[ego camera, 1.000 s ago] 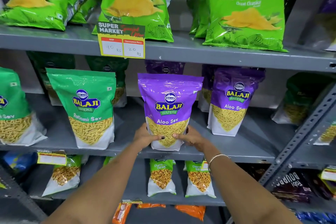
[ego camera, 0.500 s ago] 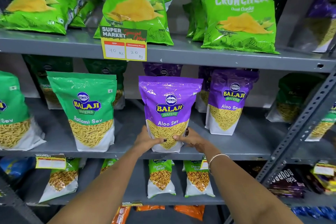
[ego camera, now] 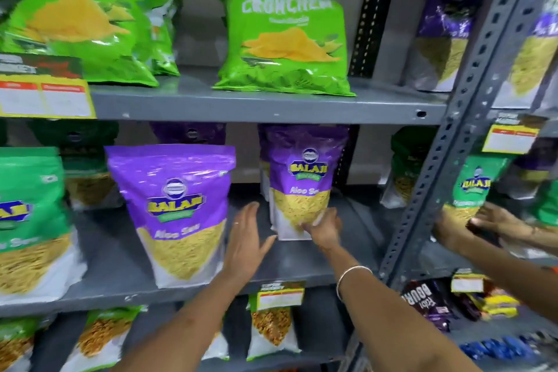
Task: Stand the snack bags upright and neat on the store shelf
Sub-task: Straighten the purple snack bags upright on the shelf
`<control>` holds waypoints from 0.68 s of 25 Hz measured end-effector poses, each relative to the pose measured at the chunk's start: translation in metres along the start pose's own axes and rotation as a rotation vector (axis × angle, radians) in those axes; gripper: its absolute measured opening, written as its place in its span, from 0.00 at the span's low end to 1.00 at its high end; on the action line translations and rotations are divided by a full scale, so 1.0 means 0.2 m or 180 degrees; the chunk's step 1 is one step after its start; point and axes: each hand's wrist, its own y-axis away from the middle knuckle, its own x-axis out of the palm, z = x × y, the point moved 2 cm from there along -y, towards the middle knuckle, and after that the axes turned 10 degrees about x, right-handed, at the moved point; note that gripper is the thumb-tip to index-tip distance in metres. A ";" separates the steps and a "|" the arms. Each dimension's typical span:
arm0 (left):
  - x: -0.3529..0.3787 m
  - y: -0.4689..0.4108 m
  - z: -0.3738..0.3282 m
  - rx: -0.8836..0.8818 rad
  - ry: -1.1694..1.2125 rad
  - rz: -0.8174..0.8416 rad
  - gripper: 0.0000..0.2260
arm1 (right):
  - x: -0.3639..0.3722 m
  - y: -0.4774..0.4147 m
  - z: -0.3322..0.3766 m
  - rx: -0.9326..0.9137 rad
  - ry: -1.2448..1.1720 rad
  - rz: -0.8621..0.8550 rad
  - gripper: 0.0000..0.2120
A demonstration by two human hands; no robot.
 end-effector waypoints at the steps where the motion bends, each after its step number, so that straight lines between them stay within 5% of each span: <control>1: 0.08 -0.08 0.01 -0.0688 0.0585 0.0119 0.35 | -0.04 -0.09 -0.02 -0.0030 -0.0007 0.0062 0.40; 3: 0.22 -0.20 0.01 -0.1880 0.1621 0.0341 0.40 | -0.09 -0.27 -0.04 0.0000 -0.0201 0.0499 0.47; 5: 0.31 -0.27 0.03 -0.2344 0.2116 0.0488 0.38 | -0.09 -0.38 -0.04 0.0063 -0.0468 0.1165 0.41; 7: 0.36 -0.31 0.05 -0.2380 0.2145 0.0492 0.32 | -0.05 -0.47 -0.08 0.0031 -0.0563 0.1660 0.38; 10: 0.39 -0.27 0.05 -0.2477 0.1928 0.0306 0.31 | 0.06 -0.62 -0.23 -0.0082 -0.0680 0.1911 0.47; 14: 0.37 -0.16 -0.02 -0.2419 0.1589 0.0525 0.23 | -0.16 -0.36 -0.15 -0.0076 -0.0608 0.1872 0.32; 17: 0.46 -0.06 0.12 -0.2267 0.1219 0.0824 0.33 | -0.24 -0.25 -0.20 -0.0092 -0.0581 0.1890 0.33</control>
